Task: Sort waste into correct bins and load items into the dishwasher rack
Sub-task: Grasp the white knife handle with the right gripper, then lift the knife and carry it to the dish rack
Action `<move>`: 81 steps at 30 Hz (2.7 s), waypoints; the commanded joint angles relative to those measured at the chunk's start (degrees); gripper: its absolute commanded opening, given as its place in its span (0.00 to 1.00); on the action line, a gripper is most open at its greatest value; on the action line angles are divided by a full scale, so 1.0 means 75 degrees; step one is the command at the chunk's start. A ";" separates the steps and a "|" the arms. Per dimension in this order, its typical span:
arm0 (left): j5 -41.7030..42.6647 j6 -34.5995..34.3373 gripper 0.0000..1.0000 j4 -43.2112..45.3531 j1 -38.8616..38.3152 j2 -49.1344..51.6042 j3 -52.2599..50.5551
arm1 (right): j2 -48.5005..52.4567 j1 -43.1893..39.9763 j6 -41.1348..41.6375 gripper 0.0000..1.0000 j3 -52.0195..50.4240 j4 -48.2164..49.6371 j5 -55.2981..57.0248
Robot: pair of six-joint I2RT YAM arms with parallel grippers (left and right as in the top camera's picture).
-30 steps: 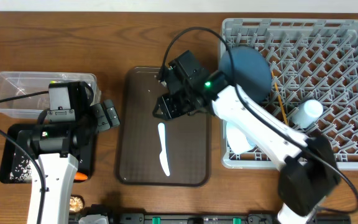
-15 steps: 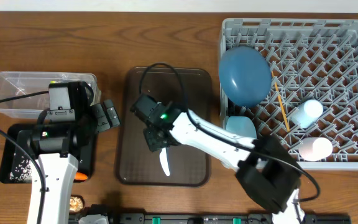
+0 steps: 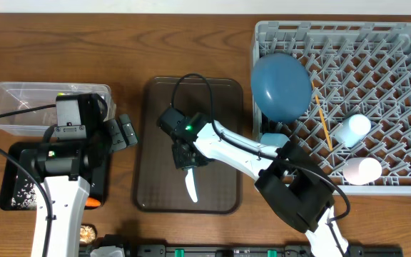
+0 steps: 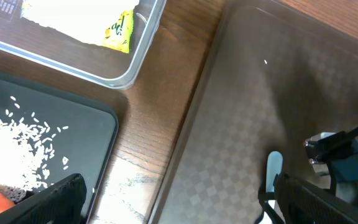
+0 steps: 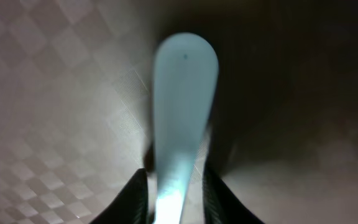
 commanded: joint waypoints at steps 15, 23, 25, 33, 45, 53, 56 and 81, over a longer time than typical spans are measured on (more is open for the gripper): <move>-0.0090 -0.0070 0.98 -0.0003 0.0047 0.0009 0.0096 | -0.0047 -0.0291 -0.0032 0.02 0.0175 -0.0224 0.0026; -0.0090 -0.0070 0.98 -0.0003 0.0047 0.0009 0.0096 | -0.0819 -0.0458 -0.0766 0.01 0.0364 -0.0385 0.0035; -0.0090 -0.0070 0.98 -0.0003 0.0047 0.0009 0.0096 | -0.0959 -0.0458 -0.0807 0.01 0.0364 -0.0353 0.0035; -0.0090 -0.0070 0.98 -0.0003 0.0047 0.0009 0.0096 | -0.0819 -0.0455 -0.0828 0.35 0.0347 -0.0449 0.0262; -0.0090 -0.0070 0.98 -0.0003 0.0047 0.0009 0.0096 | 0.0388 -0.0664 -0.2157 0.32 0.0341 -0.0819 0.0020; -0.0090 -0.0070 0.98 -0.0003 0.0047 0.0009 0.0096 | 0.0434 -0.0697 -0.2261 0.08 0.0350 -0.0903 0.0090; -0.0090 -0.0070 0.98 -0.0003 0.0047 0.0009 0.0096 | 0.0414 -0.0729 -0.2264 0.05 0.0385 -0.0874 0.0111; -0.0090 -0.0070 0.98 -0.0003 0.0047 0.0009 0.0096 | -0.1792 -0.1475 -0.2608 0.01 0.0522 -0.0787 0.0146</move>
